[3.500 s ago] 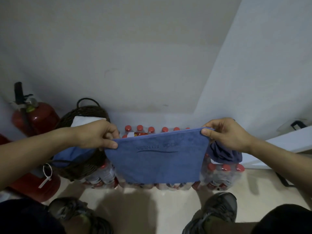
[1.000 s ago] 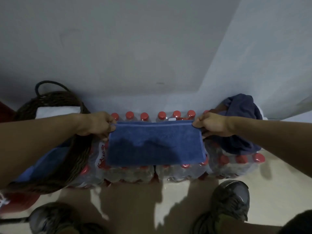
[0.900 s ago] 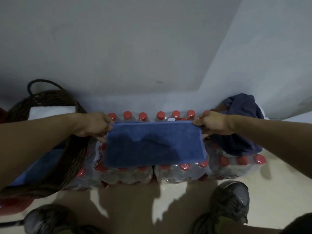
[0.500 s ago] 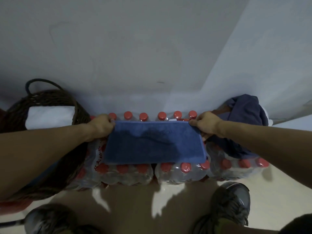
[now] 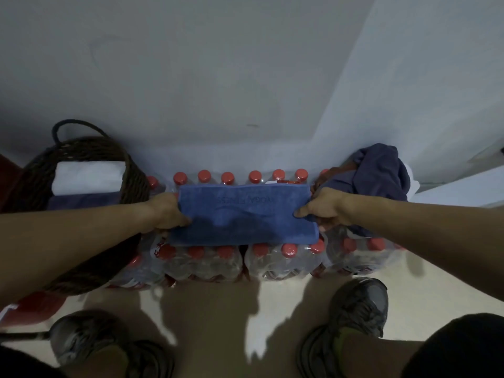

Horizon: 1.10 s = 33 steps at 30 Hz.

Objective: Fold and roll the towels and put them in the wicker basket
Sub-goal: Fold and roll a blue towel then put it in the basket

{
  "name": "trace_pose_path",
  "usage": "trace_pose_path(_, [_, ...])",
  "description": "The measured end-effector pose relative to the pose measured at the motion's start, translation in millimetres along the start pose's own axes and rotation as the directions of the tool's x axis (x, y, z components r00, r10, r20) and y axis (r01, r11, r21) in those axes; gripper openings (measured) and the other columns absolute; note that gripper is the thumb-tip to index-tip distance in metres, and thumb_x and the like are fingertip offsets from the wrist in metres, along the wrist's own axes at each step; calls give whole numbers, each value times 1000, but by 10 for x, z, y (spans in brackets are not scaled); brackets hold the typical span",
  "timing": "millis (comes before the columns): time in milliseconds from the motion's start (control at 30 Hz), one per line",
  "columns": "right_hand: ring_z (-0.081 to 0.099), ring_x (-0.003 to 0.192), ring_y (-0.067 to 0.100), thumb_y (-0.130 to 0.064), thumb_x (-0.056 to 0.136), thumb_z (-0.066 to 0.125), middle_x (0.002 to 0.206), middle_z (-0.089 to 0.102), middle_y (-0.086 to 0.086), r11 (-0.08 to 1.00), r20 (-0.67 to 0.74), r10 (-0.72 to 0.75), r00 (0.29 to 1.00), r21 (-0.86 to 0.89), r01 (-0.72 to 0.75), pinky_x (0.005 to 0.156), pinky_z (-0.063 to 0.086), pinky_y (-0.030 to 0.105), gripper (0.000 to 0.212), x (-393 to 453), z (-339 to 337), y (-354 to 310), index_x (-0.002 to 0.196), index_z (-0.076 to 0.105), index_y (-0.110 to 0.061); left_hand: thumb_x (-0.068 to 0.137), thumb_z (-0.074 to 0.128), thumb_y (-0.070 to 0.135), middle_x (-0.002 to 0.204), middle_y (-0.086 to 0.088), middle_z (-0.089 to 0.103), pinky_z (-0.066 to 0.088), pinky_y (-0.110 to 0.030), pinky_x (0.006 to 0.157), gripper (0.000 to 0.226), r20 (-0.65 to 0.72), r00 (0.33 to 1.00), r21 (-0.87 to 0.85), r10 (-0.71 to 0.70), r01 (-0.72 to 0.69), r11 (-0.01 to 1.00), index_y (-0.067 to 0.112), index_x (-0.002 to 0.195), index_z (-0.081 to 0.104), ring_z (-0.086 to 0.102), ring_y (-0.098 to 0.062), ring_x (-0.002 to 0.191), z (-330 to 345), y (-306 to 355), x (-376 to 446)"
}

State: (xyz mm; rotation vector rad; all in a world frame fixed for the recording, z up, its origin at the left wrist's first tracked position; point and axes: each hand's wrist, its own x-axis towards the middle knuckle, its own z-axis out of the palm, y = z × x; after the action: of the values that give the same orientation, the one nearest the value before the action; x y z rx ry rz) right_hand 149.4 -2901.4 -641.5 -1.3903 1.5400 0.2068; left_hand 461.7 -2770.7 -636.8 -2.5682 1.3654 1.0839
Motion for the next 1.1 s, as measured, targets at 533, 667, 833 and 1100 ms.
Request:
trace_pose_path(533, [61,107,29,-35,70,86,122,61,12,991,-189,-98,977,-107,79,88,55,38,74,-30,160,-8,129,55,-2,79,77,36,85,-13,68,55,-29,51,35,123,980,-40,-156,162,986,12,92,56,71,-25,70,-56,-167,96])
trace_pose_path(667, [63,98,29,-34,72,82,114,64,12,985,-185,-109,977,-149,81,77,57,37,61,-26,99,-96,119,61,-3,78,76,42,73,-2,69,52,-25,55,48,58,995,272,-81,62,960,5,104,58,68,-16,62,-120,-114,55])
trace_pose_path(833, [68,77,23,-11,74,84,90,71,7,926,33,9,999,378,-21,59,56,35,36,-77,31,-30,98,58,-2,61,84,36,120,-8,45,46,-35,87,85,-31,892,656,450,-322,683,18,128,34,50,-25,104,-64,94,141])
trace_pose_path(1100, [70,101,28,-7,85,72,116,70,14,832,116,-238,964,537,141,79,59,38,39,-154,-72,31,122,60,-1,58,86,49,112,1,40,45,-31,87,94,222,920,571,323,-391,722,25,133,36,47,-20,101,-279,347,309])
